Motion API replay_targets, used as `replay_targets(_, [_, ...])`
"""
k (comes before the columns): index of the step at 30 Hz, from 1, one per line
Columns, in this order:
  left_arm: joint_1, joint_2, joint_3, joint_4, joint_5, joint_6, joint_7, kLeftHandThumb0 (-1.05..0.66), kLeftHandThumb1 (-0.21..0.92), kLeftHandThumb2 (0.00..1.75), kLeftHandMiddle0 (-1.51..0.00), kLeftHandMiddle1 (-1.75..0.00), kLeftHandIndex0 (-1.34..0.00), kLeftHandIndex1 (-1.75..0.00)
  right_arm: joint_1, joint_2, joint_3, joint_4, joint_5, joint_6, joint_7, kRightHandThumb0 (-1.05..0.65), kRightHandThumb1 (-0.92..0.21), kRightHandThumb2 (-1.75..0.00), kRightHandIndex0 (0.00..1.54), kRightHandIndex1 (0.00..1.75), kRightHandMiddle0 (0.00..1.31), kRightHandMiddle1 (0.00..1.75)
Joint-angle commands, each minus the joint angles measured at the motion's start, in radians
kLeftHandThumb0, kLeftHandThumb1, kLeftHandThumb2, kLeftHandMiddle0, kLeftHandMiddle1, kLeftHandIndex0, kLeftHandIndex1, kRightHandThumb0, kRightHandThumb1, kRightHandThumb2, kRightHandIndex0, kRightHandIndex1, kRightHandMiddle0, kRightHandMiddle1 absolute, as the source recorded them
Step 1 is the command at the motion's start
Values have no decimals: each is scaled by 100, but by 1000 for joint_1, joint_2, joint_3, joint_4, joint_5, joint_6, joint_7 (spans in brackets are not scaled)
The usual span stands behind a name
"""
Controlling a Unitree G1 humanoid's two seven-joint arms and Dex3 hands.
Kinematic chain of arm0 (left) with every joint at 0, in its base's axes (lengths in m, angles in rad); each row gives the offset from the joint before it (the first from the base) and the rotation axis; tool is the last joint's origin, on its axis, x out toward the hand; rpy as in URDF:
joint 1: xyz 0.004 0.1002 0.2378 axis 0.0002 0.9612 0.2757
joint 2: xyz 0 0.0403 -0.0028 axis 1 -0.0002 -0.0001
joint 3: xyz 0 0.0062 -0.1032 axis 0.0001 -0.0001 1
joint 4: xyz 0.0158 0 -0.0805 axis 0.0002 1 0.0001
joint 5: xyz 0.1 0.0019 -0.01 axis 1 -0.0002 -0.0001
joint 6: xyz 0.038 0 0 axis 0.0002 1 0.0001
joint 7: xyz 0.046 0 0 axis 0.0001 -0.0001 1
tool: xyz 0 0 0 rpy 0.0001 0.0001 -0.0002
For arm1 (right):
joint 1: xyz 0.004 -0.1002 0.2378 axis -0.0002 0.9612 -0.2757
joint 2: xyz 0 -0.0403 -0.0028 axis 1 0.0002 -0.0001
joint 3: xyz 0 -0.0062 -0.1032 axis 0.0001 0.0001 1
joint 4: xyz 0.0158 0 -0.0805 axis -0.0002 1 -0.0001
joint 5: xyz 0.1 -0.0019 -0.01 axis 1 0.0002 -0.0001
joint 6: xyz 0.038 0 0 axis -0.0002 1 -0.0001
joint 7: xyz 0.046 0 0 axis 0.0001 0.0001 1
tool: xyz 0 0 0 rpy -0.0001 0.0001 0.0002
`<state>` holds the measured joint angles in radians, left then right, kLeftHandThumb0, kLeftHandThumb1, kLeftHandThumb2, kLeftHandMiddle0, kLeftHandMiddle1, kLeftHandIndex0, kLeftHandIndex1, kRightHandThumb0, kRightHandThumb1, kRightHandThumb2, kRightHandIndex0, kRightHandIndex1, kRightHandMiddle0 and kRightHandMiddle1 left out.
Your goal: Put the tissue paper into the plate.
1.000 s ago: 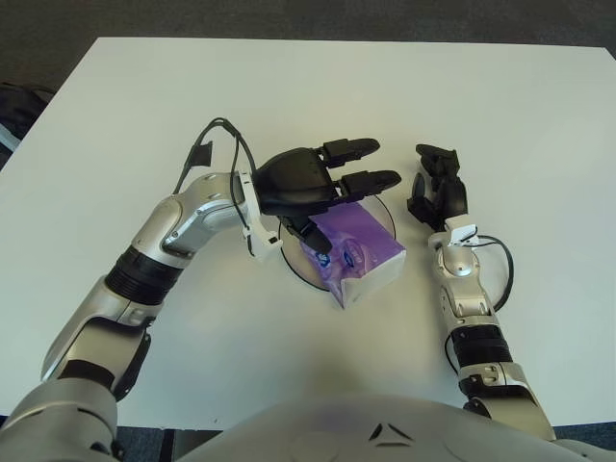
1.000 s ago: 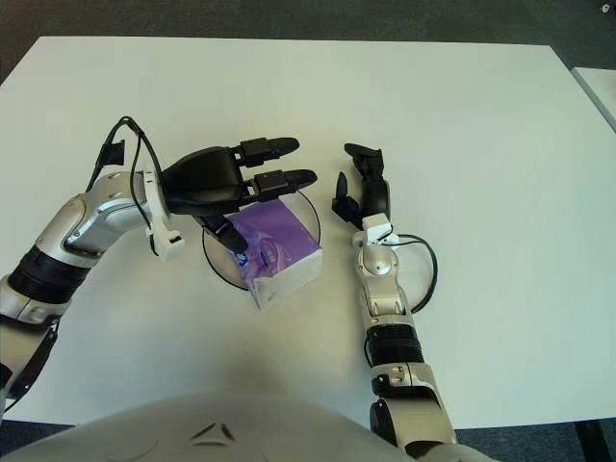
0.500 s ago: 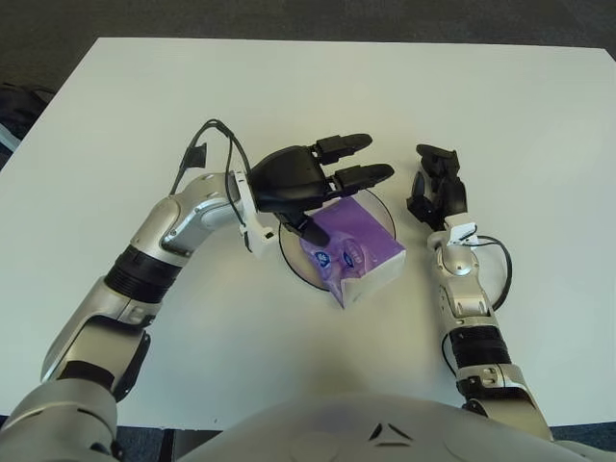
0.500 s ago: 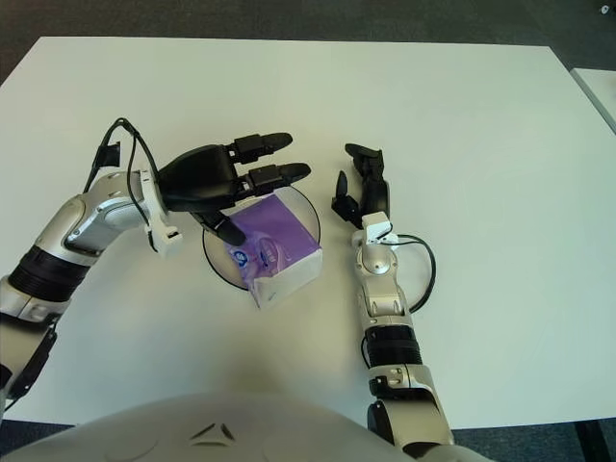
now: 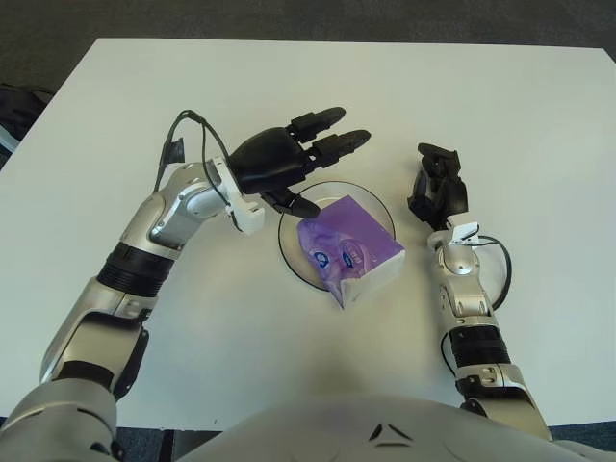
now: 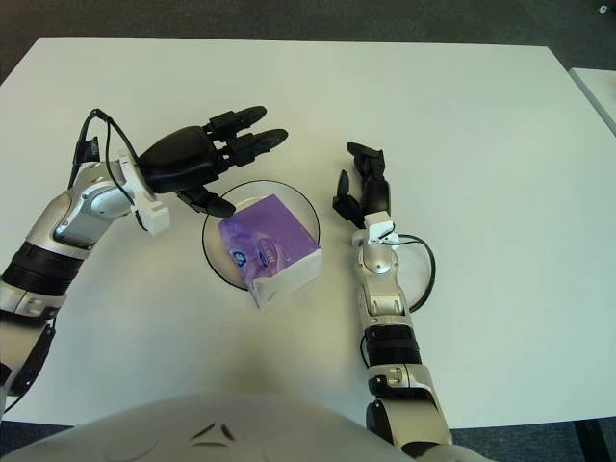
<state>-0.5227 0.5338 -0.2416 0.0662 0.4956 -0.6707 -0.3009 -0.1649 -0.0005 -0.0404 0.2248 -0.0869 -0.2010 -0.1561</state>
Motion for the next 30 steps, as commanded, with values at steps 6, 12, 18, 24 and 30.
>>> replay_targets(6, [72, -17, 67, -22, -137, 63, 2, -89, 92, 85, 0, 0, 0, 0, 126, 27, -3, 131, 30, 149, 25, -61, -92, -86, 20, 43, 0, 84])
replay_targets(12, [111, -40, 95, -95, -264, 182, -44, -84, 92, 85, 0, 0, 0, 0, 130, 32, -2, 128, 26, 150, 23, -60, -92, -87, 20, 41, 0, 82])
replay_targets(18, [170, -83, 165, -82, -423, 176, -17, -77, 92, 83, 0, 0, 0, 0, 132, 32, -1, 130, 21, 147, 25, -60, -92, -88, 20, 40, 0, 82])
replay_targets(24, [23, -142, 206, 222, -435, 35, 38, -77, 92, 96, 0, 0, 0, 0, 135, 32, -1, 126, 22, 151, 34, -61, -92, -88, 21, 40, 0, 83])
replay_targets(30, [149, -182, 272, 116, -490, 105, 90, -80, 92, 103, 0, 0, 0, 0, 138, 30, 1, 121, 22, 153, 40, -62, -92, -89, 20, 39, 0, 81])
